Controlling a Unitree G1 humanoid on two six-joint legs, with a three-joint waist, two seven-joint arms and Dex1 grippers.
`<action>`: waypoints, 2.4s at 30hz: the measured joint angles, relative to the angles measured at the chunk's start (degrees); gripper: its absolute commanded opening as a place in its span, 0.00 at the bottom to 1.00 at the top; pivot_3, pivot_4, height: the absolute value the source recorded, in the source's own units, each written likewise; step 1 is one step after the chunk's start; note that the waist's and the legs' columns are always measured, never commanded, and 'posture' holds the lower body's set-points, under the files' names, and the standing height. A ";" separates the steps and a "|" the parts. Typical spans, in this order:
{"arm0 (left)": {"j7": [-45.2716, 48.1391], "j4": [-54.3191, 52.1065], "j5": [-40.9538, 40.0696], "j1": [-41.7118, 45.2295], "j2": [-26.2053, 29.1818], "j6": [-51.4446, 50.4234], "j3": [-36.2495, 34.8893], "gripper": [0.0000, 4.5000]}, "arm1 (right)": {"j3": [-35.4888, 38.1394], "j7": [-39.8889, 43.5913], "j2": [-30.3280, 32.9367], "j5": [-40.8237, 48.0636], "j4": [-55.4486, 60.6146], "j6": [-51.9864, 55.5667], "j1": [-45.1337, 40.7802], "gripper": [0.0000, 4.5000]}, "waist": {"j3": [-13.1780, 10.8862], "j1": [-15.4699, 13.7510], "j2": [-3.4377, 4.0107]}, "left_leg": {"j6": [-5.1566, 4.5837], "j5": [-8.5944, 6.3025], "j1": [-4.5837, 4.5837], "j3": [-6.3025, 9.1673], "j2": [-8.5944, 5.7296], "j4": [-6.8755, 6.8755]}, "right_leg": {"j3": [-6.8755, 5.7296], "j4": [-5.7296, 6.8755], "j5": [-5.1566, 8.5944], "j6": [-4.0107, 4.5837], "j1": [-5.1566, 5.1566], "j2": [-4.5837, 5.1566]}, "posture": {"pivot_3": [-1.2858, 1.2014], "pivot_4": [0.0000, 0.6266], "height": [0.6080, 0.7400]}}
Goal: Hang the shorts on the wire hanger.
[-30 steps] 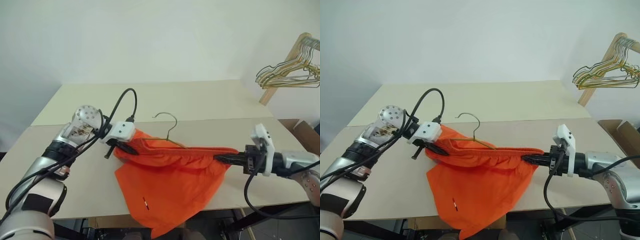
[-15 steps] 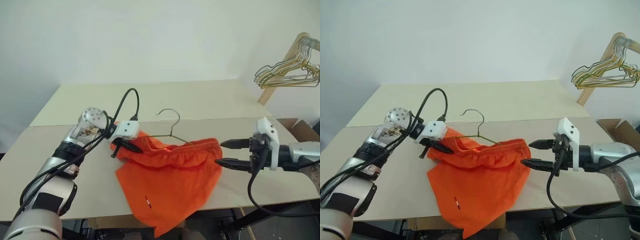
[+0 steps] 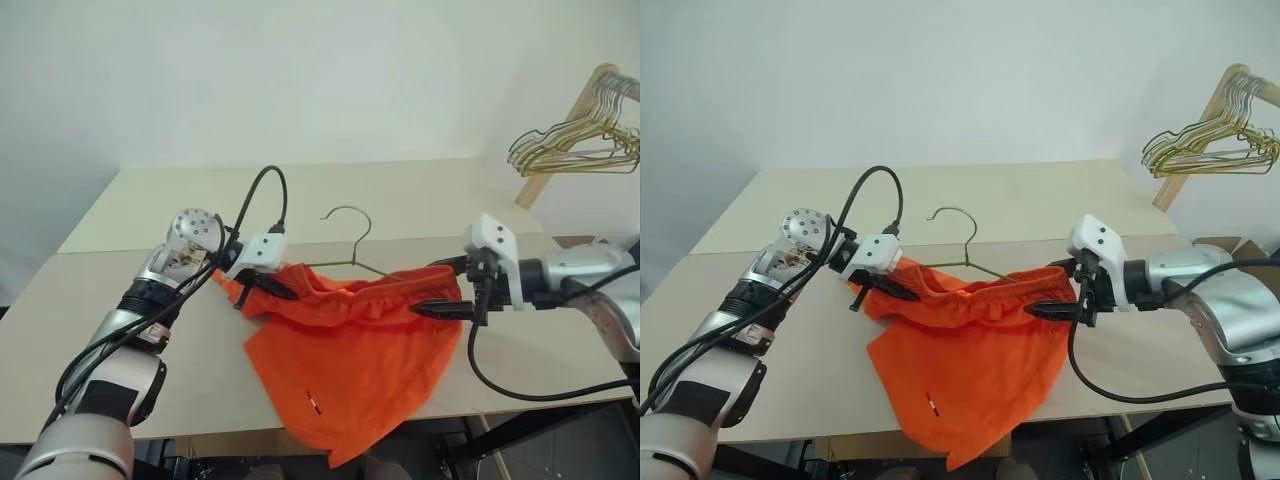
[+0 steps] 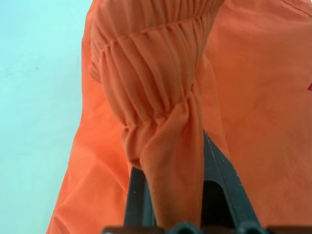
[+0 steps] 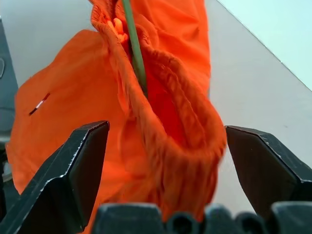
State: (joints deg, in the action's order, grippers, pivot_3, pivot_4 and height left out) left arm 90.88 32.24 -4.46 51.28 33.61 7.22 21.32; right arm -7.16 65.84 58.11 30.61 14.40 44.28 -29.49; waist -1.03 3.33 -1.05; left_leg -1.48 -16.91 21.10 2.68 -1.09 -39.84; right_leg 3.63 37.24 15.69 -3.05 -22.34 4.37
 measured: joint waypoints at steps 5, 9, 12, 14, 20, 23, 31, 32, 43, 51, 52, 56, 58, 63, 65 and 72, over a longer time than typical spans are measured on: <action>0.50 -0.37 -0.02 0.46 -0.44 -0.05 -0.14 0.00 | -10.37 4.23 1.08 -7.03 -0.62 0.88 -7.29 0.93 | 0.00 0.80 0.01 | 0.00 0.00 0.03 0.01 0.01 0.01 | -0.01 0.01 0.00 0.00 -0.07 -0.01 | 0.47 0.00 1.00; 0.55 -0.80 -0.07 0.48 -0.37 -0.05 -0.41 0.00 | -14.07 5.06 0.65 -10.39 -2.77 1.34 -8.90 0.70 | -0.01 0.81 0.01 | 0.00 0.00 0.04 0.02 0.00 0.01 | -0.01 0.05 0.00 0.00 -0.10 0.02 | 0.47 0.00 1.00; 0.55 -1.28 -0.07 0.48 -0.30 -0.15 -0.61 0.00 | -15.09 6.40 0.57 -12.15 -3.07 1.32 -9.28 0.51 | -0.01 0.73 0.02 | 0.00 0.00 0.05 0.02 0.00 0.01 | 0.00 0.06 0.00 0.00 -0.13 0.02 | 0.47 0.00 1.00; 0.53 -1.54 -0.08 0.48 -0.27 -0.28 -0.95 0.00 | -15.11 6.82 0.55 -13.10 -3.12 1.26 -9.69 0.33 | -0.01 0.76 0.02 | 0.00 0.00 0.05 0.02 0.00 0.01 | 0.00 0.07 0.00 0.00 -0.14 0.02 | 0.47 0.00 1.00; 0.49 -1.61 -0.07 0.48 -0.23 -0.96 -1.21 0.00 | -15.10 7.81 0.09 -14.17 -3.14 1.17 -9.98 0.02 | 0.00 0.76 0.02 | 0.00 0.00 0.05 0.02 0.00 0.01 | 0.01 0.11 0.00 0.00 -0.16 0.02 | 0.47 0.00 1.00; 0.72 -1.60 -0.06 0.48 -0.19 -1.03 -1.21 0.00 | -15.09 8.67 -0.04 -14.54 -2.84 1.17 -9.99 0.02 | 0.00 0.77 0.02 | 0.00 0.00 0.06 0.02 0.00 0.01 | 0.01 0.12 0.00 0.00 -0.19 0.03 | 0.47 0.00 1.00; 1.19 -1.46 -0.05 0.48 -0.29 0.07 -1.29 0.00 | -14.44 9.10 0.73 -14.63 -0.51 1.39 -9.59 0.02 | -0.01 0.83 0.02 | 0.00 0.00 0.06 0.02 0.01 0.01 | 0.03 0.24 0.00 0.00 -0.27 0.03 | 0.46 0.00 1.00; 1.26 -1.44 -0.05 0.48 -0.27 0.09 -1.30 0.00 | -14.16 8.75 0.68 -14.59 -0.09 1.74 -9.22 0.02 | -0.01 0.84 0.02 | 0.00 0.00 0.07 0.02 0.01 0.01 | 0.03 0.26 0.00 0.00 -0.28 0.04 | 0.46 0.00 1.00; 1.40 -1.32 -0.01 0.48 -0.09 0.42 -1.26 0.00 | -8.03 4.23 -1.07 -11.07 3.39 5.06 -4.94 0.80 | -0.01 0.89 0.02 | 0.01 0.00 0.11 0.01 0.01 0.00 | 0.08 0.31 0.00 0.00 -0.35 0.05 | 0.46 0.00 1.00; 1.41 -1.15 0.02 0.50 0.04 0.55 -0.85 0.00 | -5.33 3.93 1.32 -7.77 5.34 7.51 -2.22 0.99 | -0.01 0.76 0.02 | 0.01 0.00 0.14 0.01 0.00 0.00 | 0.08 0.30 0.00 0.00 -0.36 0.07 | 0.46 0.00 1.00; 1.41 -0.88 0.04 0.50 0.29 0.56 -0.77 0.00 | -3.96 3.86 2.06 -7.02 5.36 8.15 -1.32 0.99 | -0.01 0.77 0.02 | 0.01 0.00 0.14 0.00 0.00 0.00 | 0.08 0.30 0.00 0.00 -0.36 0.07 | 0.46 0.00 1.00; 1.41 -0.07 0.07 0.50 1.00 0.68 -0.48 0.00 | 1.28 3.30 4.40 -4.61 6.48 9.98 1.02 0.99 | -0.01 0.88 0.02 | 0.00 0.00 0.12 0.00 0.05 0.00 | 0.08 0.31 0.01 0.01 -0.36 0.03 | 0.45 0.00 1.00; 1.41 0.05 0.08 0.51 0.91 0.93 -0.12 0.00 | 1.87 2.67 4.61 -4.03 7.70 10.81 1.72 0.99 | 0.00 1.07 0.02 | 0.00 0.00 0.12 0.00 0.05 0.00 | 0.09 0.32 0.01 0.01 -0.36 0.02 | 0.45 0.00 1.00; 1.42 1.12 0.36 0.59 0.60 1.67 -0.05 0.00 | 6.26 1.64 5.45 -1.07 8.20 11.61 3.04 0.99 | 0.00 1.27 0.02 | 0.00 0.00 0.13 -0.02 0.03 0.00 | 0.11 0.31 0.01 0.01 -0.35 0.06 | 0.45 0.00 1.00; 1.42 1.35 0.37 0.59 0.63 1.79 -0.05 0.00 | 8.40 1.22 5.42 0.42 7.07 12.47 1.20 0.99 | -0.01 1.59 0.02 | 0.00 0.00 0.13 -0.02 0.04 0.00 | 0.12 0.31 0.01 0.01 -0.35 0.06 | 0.45 0.00 1.00; 1.42 2.11 0.41 1.37 -0.15 2.48 0.28 0.00 | 11.02 -4.70 -3.96 7.23 7.74 15.97 -10.74 0.99 | 0.00 2.91 0.04 | 0.00 0.00 0.12 0.03 0.08 0.04 | 0.13 0.35 0.01 0.01 -0.36 0.06 | 0.45 0.00 1.00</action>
State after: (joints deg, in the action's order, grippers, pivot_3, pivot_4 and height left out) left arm 92.30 34.35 -4.05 52.65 33.46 9.70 21.60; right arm 3.86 61.15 54.15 37.84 22.14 60.25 -40.23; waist -1.03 6.24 -1.01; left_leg -1.48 -16.90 21.21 2.71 -1.01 -39.80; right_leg 3.75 37.59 15.70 -3.04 -22.70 4.43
